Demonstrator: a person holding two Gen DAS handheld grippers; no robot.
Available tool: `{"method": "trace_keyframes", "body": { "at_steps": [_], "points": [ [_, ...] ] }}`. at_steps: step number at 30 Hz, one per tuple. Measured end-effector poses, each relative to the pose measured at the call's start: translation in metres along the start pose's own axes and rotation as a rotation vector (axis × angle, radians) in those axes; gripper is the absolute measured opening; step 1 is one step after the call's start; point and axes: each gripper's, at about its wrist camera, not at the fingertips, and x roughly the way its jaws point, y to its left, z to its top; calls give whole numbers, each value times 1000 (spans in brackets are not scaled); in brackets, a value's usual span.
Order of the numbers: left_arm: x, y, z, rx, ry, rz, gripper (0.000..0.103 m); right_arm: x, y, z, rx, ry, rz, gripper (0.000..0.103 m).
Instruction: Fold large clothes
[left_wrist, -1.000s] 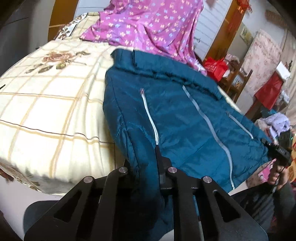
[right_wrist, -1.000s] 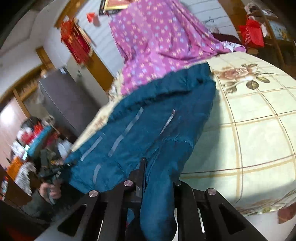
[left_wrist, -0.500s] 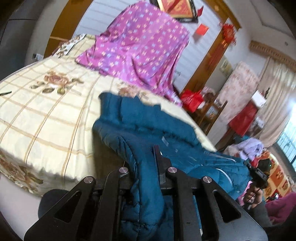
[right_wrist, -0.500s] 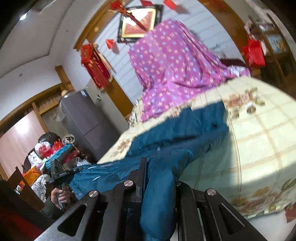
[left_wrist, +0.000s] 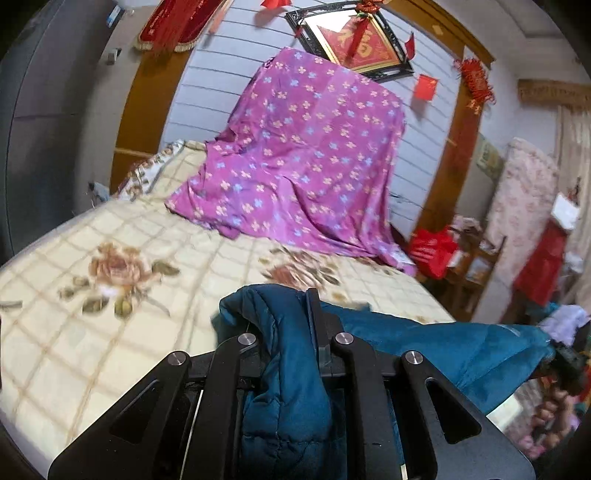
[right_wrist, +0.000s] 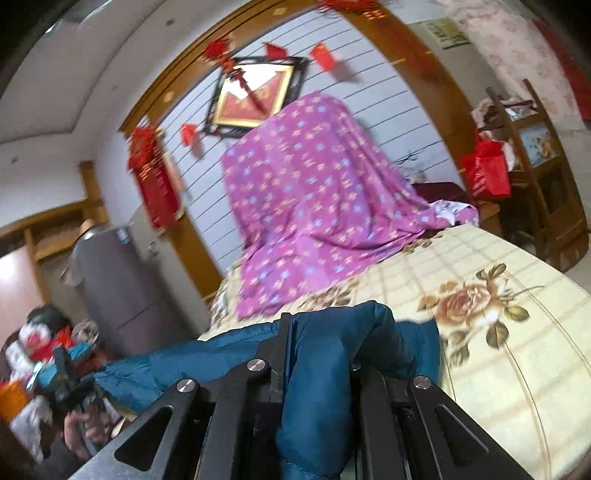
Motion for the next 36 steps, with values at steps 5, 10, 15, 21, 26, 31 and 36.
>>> {"method": "trace_keyframes", "body": {
  "at_steps": [5,10,15,21,26,31,36],
  "points": [
    [79,0,16,-2,0,75,10,66,-21,10,85,-58,-62,9],
    [158,5,-7,-30,56,169,10,125,-55,-7,129,-10,-135,9],
    [215,10,-37,-33,105,237,10,171,-79,-24,91,81,-205,10],
    [262,28,-67,-77,278,293,14,210,-113,-45,209,179,-204,13],
    [267,41,-72,-147,330,254,20,216,-121,-50,322,202,-136,51],
    [263,49,-69,-210,365,182,30,201,-100,-45,332,185,-89,84],
    [236,57,-49,-320,299,68,73,185,-78,-41,275,198,-85,84]
  ]
}}
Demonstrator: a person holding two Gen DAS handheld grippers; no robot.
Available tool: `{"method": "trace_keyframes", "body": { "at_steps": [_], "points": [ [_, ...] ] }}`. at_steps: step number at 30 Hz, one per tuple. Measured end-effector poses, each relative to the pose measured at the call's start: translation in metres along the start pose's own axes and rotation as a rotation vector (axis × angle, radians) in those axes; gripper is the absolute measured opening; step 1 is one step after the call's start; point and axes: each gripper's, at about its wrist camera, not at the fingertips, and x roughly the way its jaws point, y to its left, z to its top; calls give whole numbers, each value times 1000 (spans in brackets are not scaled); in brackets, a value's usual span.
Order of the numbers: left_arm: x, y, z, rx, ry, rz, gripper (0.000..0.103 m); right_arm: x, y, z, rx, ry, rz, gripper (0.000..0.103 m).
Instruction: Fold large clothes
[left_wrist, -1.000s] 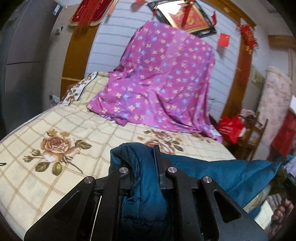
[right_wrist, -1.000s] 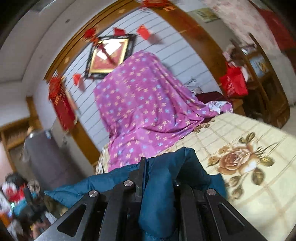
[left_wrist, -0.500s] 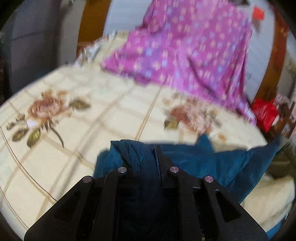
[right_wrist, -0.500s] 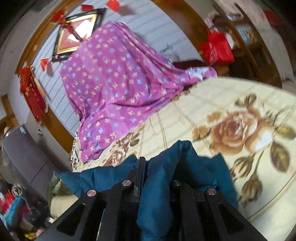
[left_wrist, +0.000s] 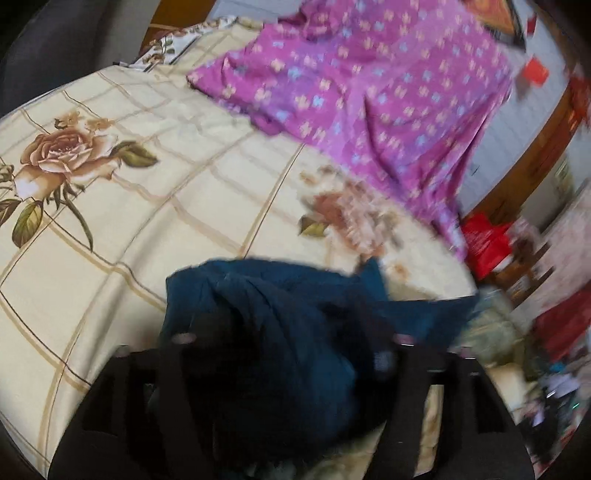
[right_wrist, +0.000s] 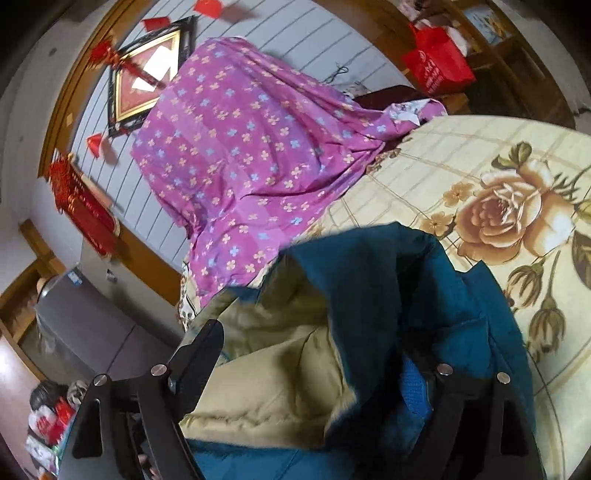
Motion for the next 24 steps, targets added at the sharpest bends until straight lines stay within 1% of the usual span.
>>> {"method": "trace_keyframes", "body": {
  "at_steps": [1,4,5,6,8,10,12,14,16,20,23,24],
  "points": [
    [-9,0,2,-2,-31,-1,77,-4,4,-1,-16,-4,-5,84],
    [-50,-4,5,5,-175,10,77,-18,17,-4,-89,-27,-32,84],
    [-58,-5,5,10,-205,4,81,-23,24,-5,-132,-40,-44,84],
    [-70,-9,3,34,-243,-14,82,-26,28,-5,-161,-48,-50,84],
    [-80,-19,-1,88,-272,-31,82,-31,41,-9,-245,-60,-57,84],
    [-79,-29,-5,145,-264,-33,82,-33,51,-14,-303,-58,-42,84],
    [-72,-36,-9,180,-239,-38,82,-30,57,-19,-333,-31,-20,84],
    [-66,-39,-12,192,-217,-28,82,-24,59,-23,-348,-15,-27,84],
    [-59,-42,-14,194,-197,-37,82,-16,60,-27,-349,6,-31,84],
    [-38,-54,-17,212,-130,-38,82,-2,60,-29,-337,32,-61,84],
    [-14,-67,-14,243,-83,-16,82,13,65,-26,-331,39,-122,84],
    [-5,-69,-13,251,-61,-2,82,25,64,-21,-309,68,-160,84]
  ]
}}
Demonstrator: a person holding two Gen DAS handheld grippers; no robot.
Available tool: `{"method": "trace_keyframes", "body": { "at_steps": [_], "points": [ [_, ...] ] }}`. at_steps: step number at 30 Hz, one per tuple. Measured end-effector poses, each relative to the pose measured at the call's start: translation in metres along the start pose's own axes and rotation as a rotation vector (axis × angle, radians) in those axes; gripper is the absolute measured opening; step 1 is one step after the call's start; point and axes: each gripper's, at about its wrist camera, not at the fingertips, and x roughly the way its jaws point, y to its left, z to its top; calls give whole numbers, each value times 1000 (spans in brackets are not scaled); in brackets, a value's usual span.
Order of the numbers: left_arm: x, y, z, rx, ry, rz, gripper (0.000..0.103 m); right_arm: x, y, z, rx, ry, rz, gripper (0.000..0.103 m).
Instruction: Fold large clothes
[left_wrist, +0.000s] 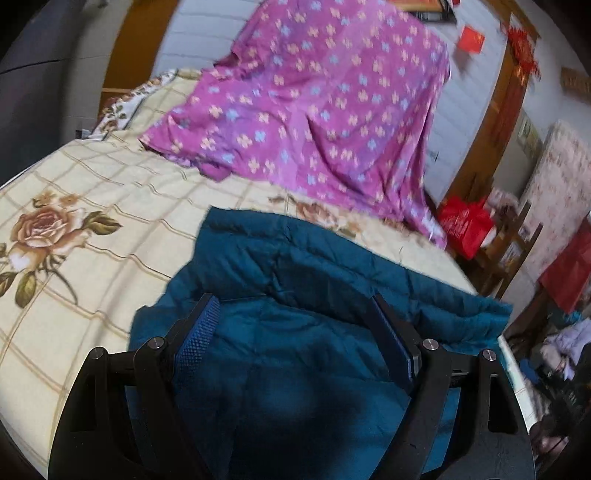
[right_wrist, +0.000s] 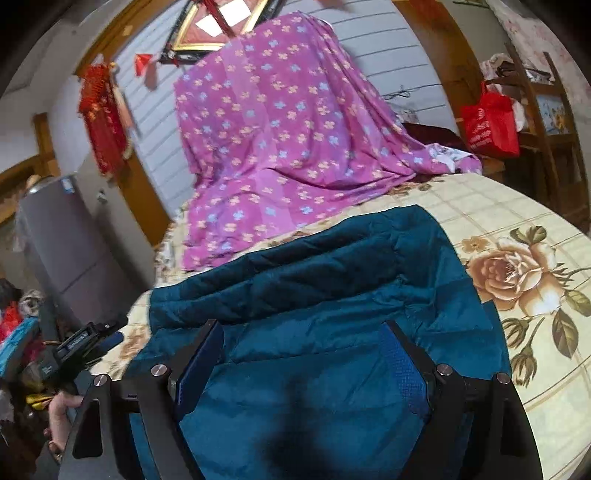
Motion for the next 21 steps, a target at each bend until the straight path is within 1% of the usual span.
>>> {"method": "trace_keyframes", "body": {
  "at_steps": [1,2,4,5,6,7,8,10,11,14,16,17,18,19,20,21],
  "points": [
    [8,1,0,-1,13,14,82,13,-2,4,23,49,-14,84],
    [18,6,-1,-15,33,48,82,32,-8,11,58,118,-29,84],
    [34,18,-6,-52,73,120,82,61,-20,19,105,201,-58,84],
    [45,30,-9,-91,119,166,82,77,-28,24,137,254,-85,84],
    [55,43,-12,-138,164,183,82,89,-35,28,162,286,-98,84],
    [59,50,-13,-173,172,173,82,102,-42,33,182,316,-100,84],
    [59,57,-14,-201,167,166,82,117,-47,37,178,348,-124,84],
    [59,56,-14,-175,157,202,82,138,-55,38,162,400,-178,84],
    [59,56,-16,-162,156,216,82,147,-58,38,151,422,-187,86],
    [61,50,-20,-121,162,252,82,154,-56,39,112,452,-215,89],
    [54,48,-20,-120,149,250,82,145,-51,42,92,440,-224,89],
    [48,47,-18,-128,138,239,82,136,-48,45,88,414,-214,89],
    [39,46,-16,-143,117,220,82,119,-42,46,83,368,-196,89],
    [28,45,-14,-153,86,191,82,100,-34,47,78,314,-174,89],
    [24,44,-11,-153,66,170,82,81,-25,45,75,280,-147,89],
    [11,38,-10,-141,31,136,82,65,-17,41,74,261,-129,89]
  ]
}}
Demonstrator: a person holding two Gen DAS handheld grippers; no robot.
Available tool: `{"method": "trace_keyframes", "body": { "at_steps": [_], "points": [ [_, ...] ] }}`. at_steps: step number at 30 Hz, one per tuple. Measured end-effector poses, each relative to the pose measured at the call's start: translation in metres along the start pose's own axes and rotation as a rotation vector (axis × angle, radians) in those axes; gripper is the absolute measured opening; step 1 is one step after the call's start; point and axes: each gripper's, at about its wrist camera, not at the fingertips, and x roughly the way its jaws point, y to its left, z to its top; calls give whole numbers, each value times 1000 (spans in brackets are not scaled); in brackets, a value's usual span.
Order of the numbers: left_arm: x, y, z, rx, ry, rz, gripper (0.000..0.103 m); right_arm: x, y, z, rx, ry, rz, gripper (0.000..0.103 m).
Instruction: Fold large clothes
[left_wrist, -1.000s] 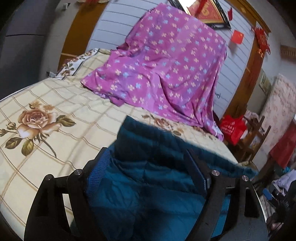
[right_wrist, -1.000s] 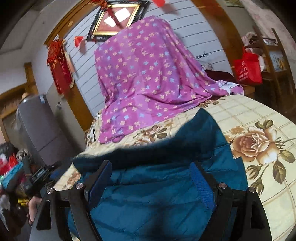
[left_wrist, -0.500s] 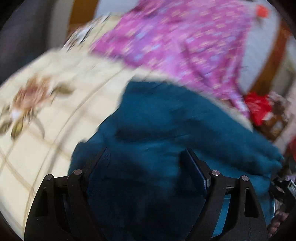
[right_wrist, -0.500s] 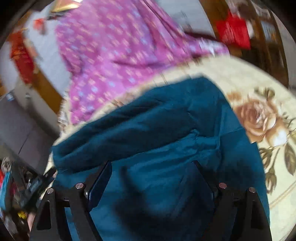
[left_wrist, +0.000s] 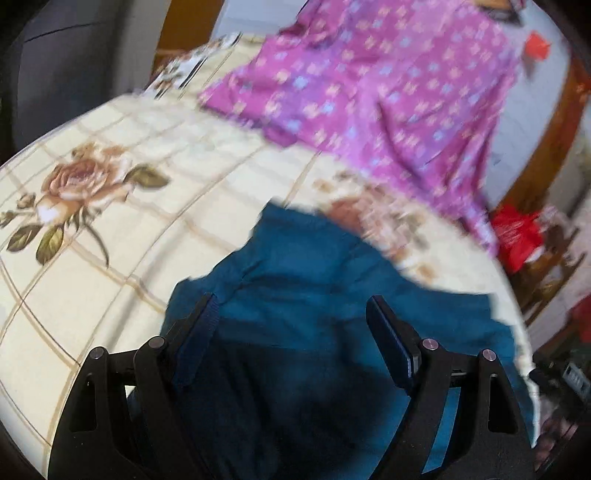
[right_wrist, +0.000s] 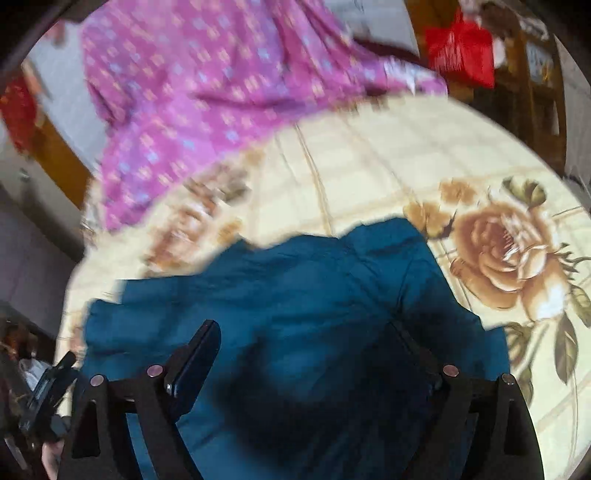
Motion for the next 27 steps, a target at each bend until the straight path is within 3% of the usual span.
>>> {"method": "trace_keyframes", "body": {
  "at_steps": [2,4,6,8,10,17,27],
  "points": [
    [-15,-10,-3,39,-27,-52,82,-25,13,-25,-22,-25,20,89],
    [-18,-23,-11,97,4,-85,82,-38,27,-53,-59,-47,30,89],
    [-3,-33,-26,163,92,-62,82,-36,34,-81,-83,-51,24,90],
    [22,-36,-41,212,204,-3,84,-22,25,-107,-89,-32,-1,98],
    [28,-37,-45,236,178,0,86,-15,21,-127,-157,-103,11,99],
    [31,-37,-50,239,158,19,86,-11,25,-127,-236,-59,-4,103],
    [29,-36,-55,254,136,22,86,-15,34,-133,-166,-93,-108,103]
  ]
}}
